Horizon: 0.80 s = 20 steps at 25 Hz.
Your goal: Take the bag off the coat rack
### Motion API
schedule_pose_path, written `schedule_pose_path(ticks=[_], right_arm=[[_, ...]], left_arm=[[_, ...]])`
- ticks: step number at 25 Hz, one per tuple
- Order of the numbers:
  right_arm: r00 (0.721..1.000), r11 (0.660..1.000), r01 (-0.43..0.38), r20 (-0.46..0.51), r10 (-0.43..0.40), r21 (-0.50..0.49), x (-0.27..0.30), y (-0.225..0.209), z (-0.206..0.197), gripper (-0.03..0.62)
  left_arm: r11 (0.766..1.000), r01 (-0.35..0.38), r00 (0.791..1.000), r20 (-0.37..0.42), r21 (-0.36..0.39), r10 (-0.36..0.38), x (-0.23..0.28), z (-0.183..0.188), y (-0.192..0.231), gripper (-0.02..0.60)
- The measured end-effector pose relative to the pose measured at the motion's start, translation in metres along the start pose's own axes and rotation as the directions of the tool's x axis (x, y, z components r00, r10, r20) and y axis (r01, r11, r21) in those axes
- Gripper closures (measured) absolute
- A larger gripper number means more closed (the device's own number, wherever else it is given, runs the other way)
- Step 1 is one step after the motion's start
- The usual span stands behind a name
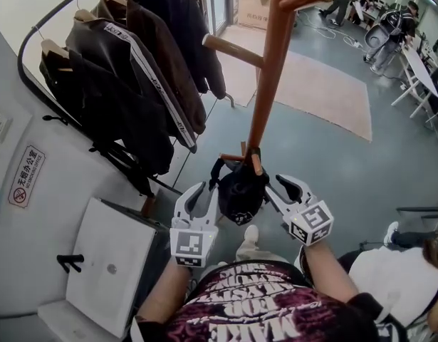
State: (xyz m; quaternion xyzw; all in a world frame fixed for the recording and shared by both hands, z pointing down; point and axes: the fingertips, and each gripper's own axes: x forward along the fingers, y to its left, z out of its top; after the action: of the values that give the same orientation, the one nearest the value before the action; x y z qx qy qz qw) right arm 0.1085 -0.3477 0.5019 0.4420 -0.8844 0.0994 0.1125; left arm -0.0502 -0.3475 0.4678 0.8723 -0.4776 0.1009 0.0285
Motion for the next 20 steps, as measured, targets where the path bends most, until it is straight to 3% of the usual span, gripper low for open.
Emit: schedule_pose_path(ticks=[20], right_arm=[[0.994, 0.995, -0.093, -0.053, 0.096, 0.047, 0.061, -0.026, -0.012, 0.433]], left_arm=[[0.989, 0.146, 0.986, -0.086, 0.015, -0.144, 0.099, -0.025, -0.043, 0.494]])
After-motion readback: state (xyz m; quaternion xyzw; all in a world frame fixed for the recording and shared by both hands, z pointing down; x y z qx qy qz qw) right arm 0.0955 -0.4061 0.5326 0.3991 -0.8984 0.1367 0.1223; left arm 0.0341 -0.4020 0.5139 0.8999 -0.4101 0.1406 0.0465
